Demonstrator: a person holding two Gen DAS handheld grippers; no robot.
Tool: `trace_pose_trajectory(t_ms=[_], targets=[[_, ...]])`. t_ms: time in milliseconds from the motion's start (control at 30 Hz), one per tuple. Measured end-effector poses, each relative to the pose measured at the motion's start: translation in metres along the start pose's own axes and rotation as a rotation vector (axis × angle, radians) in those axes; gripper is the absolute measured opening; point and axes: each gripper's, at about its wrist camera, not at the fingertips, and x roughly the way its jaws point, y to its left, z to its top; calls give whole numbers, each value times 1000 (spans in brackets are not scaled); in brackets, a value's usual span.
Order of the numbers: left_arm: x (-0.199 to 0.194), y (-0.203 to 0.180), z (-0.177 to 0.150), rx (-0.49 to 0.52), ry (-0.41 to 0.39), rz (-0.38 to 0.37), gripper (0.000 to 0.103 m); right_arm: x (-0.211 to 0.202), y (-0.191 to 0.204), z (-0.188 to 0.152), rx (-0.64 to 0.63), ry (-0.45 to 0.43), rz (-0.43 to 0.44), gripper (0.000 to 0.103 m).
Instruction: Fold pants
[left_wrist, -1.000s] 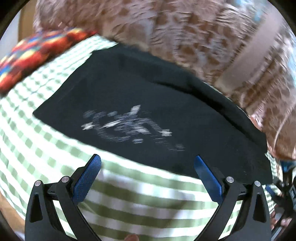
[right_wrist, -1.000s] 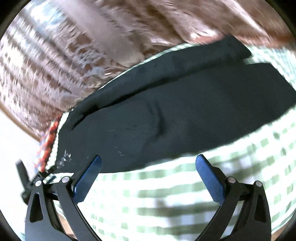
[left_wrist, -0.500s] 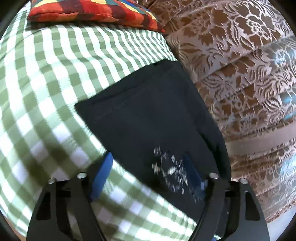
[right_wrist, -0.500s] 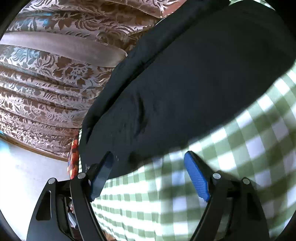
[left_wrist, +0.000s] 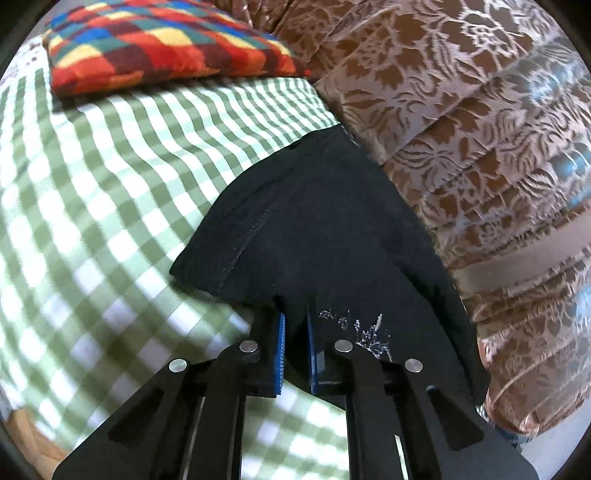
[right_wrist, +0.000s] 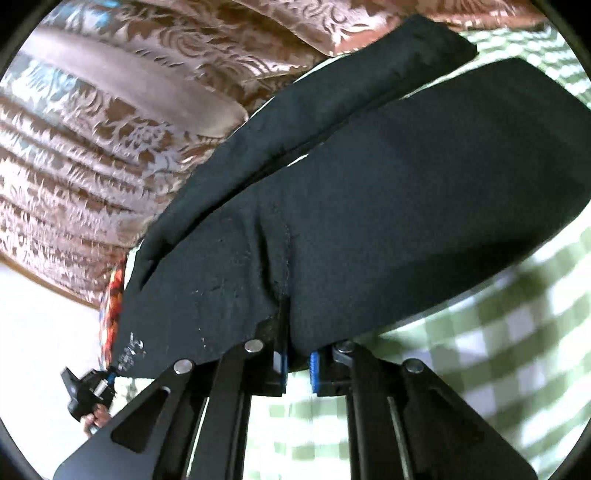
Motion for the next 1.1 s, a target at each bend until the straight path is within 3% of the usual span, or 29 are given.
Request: trace_pose_trajectory(t_ms=[200, 267, 300, 333, 367, 400, 467, 533, 633, 733, 833, 867, 933, 967, 1033, 1100], targets=[[-27, 7, -13, 29, 46, 76, 9, -18, -2, -35, -42, 76, 0, 7], [-19, 14, -21, 37, 86, 117, 9, -21, -9, -41, -23, 93, 7, 16], [-16, 14, -24, 50, 94, 142, 11, -26, -16, -41, 2, 88, 14, 26], [-13, 15, -27, 58, 94, 164, 12, -35, -24, -40, 25, 65, 13, 37], [-12, 13, -27, 66, 94, 170, 13, -45, -33, -38, 51, 36, -2, 42], [-13, 11, -27, 89, 91, 195, 22, -56, -43, -37, 80, 8, -19, 52], [-15, 7, -25, 125, 80, 252, 41, -83, -70, -32, 155, -73, -72, 56], [-21, 7, -22, 151, 61, 290, 43, -104, -95, -28, 227, -144, -137, 58], [-35, 10, -19, 159, 5, 339, 43, -132, -141, -20, 374, -256, -233, 57], [-49, 2, -18, 183, -80, 385, 43, -136, -167, -7, 427, -302, -247, 54], [-57, -15, -20, 215, -137, 345, 43, -124, -167, 12, 416, -313, -285, 54], [-57, -23, -23, 240, -142, 322, 43, -120, -167, 16, 405, -311, -300, 51], [-49, -41, -31, 310, -122, 283, 43, -112, -159, 24, 366, -291, -348, 25], [-43, -51, -37, 347, -101, 256, 43, -111, -160, 27, 354, -283, -350, 18], [-26, -67, -49, 413, -40, 205, 43, -118, -161, 29, 339, -301, -359, 11], [-14, -76, -61, 468, 3, 201, 43, -139, -156, 28, 315, -362, -368, 8]])
